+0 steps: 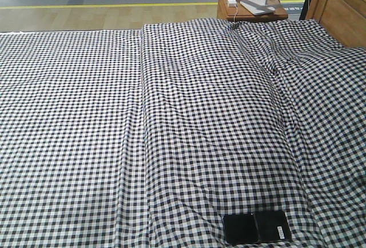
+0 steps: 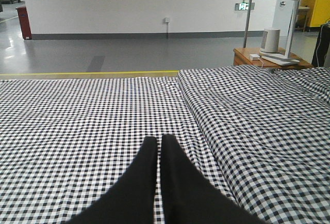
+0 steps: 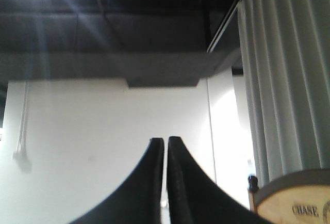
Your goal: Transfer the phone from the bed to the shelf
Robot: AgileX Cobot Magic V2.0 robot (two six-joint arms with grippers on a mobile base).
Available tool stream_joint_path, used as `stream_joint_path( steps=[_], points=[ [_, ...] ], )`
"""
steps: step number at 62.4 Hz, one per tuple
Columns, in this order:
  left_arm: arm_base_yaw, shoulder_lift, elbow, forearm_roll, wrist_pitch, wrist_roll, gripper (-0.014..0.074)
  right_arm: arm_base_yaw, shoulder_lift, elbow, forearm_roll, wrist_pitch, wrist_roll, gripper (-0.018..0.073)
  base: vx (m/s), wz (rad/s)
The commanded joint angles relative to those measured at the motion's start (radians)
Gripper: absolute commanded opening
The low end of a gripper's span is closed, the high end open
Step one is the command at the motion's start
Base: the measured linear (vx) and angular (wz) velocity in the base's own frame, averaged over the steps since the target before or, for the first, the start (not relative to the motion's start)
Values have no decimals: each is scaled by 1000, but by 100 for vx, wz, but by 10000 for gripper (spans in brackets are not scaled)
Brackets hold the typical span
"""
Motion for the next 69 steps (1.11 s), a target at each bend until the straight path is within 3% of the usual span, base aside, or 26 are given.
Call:
stream_joint_path(
  steps=[1,15,26,39,51,63,69],
  points=[
    [-4,-13,-21,-9,-72,-6,1,-7,111,-138,-9,79,-23,-3,0,0],
    [-4,-13,-21,-9,-72,-6,1,-7,349,-351,-3,393,-17,26,0,0],
    [-4,-13,-21,-9,-72,-6,1,-7,512,-421,33,581,-15,129,0,0],
    [-4,-13,-21,-9,-72,-6,1,-7,656,-421,73,694,-22,440,0,0],
    [-4,-13,-21,-9,-72,-6,1,-7,750,-421,70,698,-24,729,0,0],
    [-4,-13,-21,-9,-72,-6,1,-7,854,-428,68,673,-17,717,0,0],
    [-4,-13,-21,-9,-72,-6,1,-11,927,-472,65,736,19,714,0,0]
  ],
)
